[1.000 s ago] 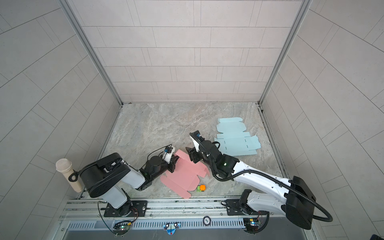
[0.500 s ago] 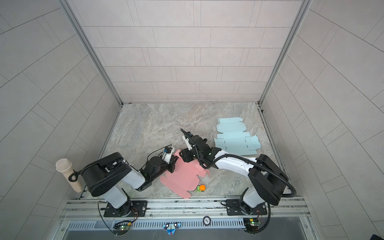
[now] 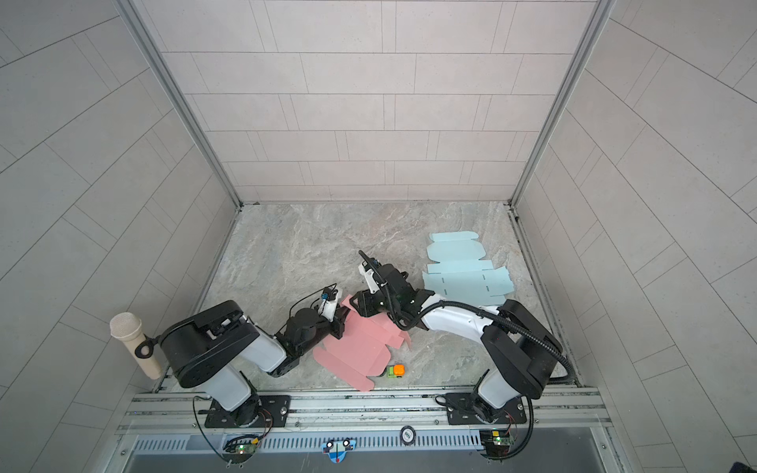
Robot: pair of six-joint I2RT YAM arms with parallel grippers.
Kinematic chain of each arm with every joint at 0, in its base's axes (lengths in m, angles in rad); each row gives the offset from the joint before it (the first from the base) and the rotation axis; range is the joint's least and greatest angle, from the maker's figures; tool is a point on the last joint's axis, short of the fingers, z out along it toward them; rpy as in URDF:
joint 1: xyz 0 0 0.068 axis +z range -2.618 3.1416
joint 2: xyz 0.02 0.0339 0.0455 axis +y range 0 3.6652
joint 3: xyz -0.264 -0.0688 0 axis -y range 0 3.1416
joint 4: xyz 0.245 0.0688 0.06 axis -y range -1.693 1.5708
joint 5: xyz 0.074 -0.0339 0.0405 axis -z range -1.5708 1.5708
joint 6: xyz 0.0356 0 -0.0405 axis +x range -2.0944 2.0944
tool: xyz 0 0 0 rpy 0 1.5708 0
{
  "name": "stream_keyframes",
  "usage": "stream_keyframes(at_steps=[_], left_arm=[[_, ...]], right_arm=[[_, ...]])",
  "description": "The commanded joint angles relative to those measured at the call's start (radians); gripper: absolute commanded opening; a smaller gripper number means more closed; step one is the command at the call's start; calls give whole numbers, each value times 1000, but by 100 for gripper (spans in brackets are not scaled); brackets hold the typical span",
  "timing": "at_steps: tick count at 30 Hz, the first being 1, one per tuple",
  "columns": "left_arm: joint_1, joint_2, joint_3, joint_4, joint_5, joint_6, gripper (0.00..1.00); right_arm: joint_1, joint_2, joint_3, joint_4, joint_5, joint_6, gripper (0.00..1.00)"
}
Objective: Fold the paper box
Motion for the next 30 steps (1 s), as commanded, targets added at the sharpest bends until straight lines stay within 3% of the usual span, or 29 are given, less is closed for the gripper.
stream_keyframes(at_steps=[1, 5, 8, 9, 13, 21, 24, 28, 30], left_arm=[[-3, -23, 12, 7, -24, -4, 9], [-3, -21, 9, 2, -41, -12, 12], [-3, -38, -3, 15, -50, -23, 28], [-2, -48, -8, 13, -54, -24, 29], [-4, -87, 1, -33, -52, -7, 28], [-16, -86, 21, -68, -95, -2, 13], [-17, -73, 20, -59, -106, -5, 15], [-17, -62, 9, -58, -119, 4, 30], [-17, -48, 7, -63, -116, 15, 30]], right_arm=[[-1, 6, -18, 3, -1, 25, 44], [3, 4, -21, -9, 2, 27, 42], [4, 4, -23, -25, 12, 23, 41], [4, 5, -24, -29, 15, 22, 41], [6, 7, -24, -37, 17, 20, 39], [19, 20, -15, -54, 24, 19, 36], [27, 23, -9, -58, 25, 21, 36], [30, 24, -6, -61, 34, 22, 36], [30, 24, -6, -62, 42, 22, 36]])
